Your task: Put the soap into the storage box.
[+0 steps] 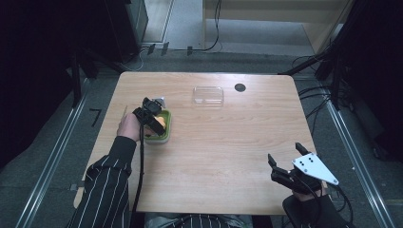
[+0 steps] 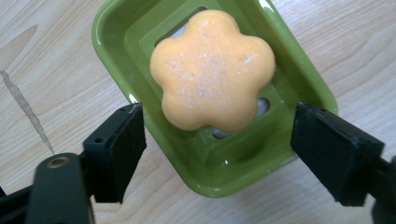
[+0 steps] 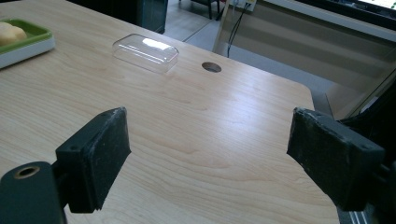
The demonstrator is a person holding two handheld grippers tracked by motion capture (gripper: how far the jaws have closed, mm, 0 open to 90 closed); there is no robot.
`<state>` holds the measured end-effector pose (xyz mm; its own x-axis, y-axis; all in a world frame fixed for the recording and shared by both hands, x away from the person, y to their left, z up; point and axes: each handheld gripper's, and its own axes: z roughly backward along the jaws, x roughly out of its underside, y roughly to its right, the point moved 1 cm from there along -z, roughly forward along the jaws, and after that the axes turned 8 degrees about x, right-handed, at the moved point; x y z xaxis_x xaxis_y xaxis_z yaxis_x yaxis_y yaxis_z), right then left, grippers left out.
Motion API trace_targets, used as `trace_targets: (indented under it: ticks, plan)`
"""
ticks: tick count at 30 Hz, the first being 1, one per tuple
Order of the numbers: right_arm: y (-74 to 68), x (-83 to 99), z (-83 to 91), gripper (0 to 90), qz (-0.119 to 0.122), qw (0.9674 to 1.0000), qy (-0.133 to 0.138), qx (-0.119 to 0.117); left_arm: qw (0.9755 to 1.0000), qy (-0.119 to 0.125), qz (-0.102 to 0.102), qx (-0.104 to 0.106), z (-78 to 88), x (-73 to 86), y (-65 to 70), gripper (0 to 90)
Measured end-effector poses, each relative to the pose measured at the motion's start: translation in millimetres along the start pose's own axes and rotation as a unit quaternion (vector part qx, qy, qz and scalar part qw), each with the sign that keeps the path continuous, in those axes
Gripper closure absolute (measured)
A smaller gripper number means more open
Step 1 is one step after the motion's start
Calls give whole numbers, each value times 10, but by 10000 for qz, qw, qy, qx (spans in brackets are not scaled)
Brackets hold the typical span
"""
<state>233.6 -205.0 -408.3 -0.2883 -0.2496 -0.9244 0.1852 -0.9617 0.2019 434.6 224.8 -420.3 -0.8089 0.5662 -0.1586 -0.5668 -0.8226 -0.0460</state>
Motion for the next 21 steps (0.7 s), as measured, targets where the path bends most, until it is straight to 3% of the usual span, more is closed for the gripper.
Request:
trace_targets:
  ticks: [21]
  plan:
    - [-8,-4,-1,133,-1,10000,10,3,9998,148,153,-28,176,419,114,82]
